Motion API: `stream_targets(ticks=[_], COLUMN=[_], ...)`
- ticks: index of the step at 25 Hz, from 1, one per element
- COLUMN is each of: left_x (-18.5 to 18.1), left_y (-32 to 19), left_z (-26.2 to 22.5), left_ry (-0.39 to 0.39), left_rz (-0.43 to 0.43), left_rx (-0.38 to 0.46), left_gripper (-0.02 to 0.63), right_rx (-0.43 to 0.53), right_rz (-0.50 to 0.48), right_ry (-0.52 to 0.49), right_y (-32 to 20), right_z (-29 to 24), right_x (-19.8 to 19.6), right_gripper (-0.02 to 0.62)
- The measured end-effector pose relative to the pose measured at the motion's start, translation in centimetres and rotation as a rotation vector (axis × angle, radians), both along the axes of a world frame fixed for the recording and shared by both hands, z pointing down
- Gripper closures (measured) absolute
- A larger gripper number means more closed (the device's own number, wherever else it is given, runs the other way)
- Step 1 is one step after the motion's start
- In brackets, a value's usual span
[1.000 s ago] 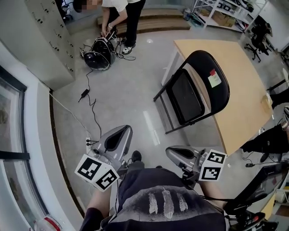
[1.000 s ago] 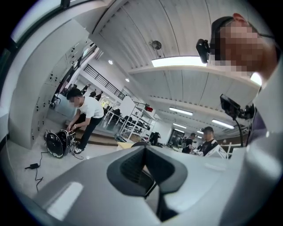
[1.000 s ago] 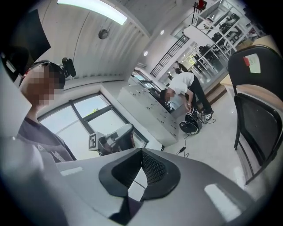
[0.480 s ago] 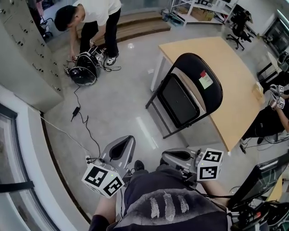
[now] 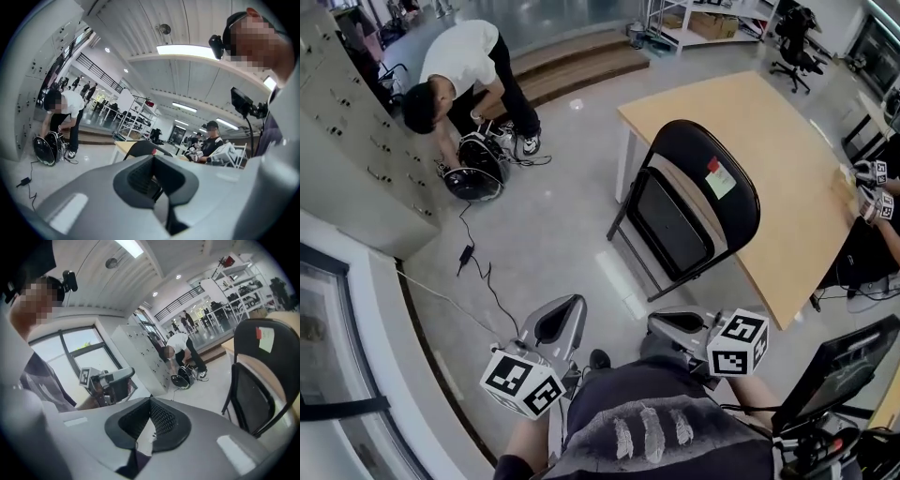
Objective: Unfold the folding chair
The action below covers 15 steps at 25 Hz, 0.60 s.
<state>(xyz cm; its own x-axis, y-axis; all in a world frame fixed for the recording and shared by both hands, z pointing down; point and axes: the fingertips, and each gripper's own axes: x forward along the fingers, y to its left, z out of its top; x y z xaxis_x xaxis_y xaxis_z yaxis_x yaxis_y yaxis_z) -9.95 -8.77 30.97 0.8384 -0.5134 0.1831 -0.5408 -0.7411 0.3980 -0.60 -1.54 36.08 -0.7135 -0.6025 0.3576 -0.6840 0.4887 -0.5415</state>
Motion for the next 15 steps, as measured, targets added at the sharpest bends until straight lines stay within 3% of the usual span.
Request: stream_targets(ticks=[4,7,10,12,15], left_x=[5.0,9.2,12.8,15.2,19.2], left_y=[-1.3,-2.4,-3.6,-4.3,-5.6], left_z=[-0.1,0.0,0.5,1.5,4.1], left_ry=[-0.034,-0.066,-0.105,-0.131,-0.182], left_rz=[-0.008,0.007,0.020,0.032,0.059], left_rx=[-0.012,-0.016,-0.038,-0.064,-0.084], left_gripper=[0.604,0.605,0.604,0.605,0.604], right_rx=[0.033,0.042,0.056,0.047,0.016], right_rz=[0.061,0.195,0.323,0.342,0.345], right_ry=[0.129,0.204,0.354,0.454,0.580], right_y=[-3.0,-5.7,-8.0,-9.4,-11.7], right_z=[0.5,0.6,1.0,1.7,3.5], right_x=[8.6,17.4,25.6,29.4,34.0], right_gripper=[0.594,0.594,0.581,0.410,0.339])
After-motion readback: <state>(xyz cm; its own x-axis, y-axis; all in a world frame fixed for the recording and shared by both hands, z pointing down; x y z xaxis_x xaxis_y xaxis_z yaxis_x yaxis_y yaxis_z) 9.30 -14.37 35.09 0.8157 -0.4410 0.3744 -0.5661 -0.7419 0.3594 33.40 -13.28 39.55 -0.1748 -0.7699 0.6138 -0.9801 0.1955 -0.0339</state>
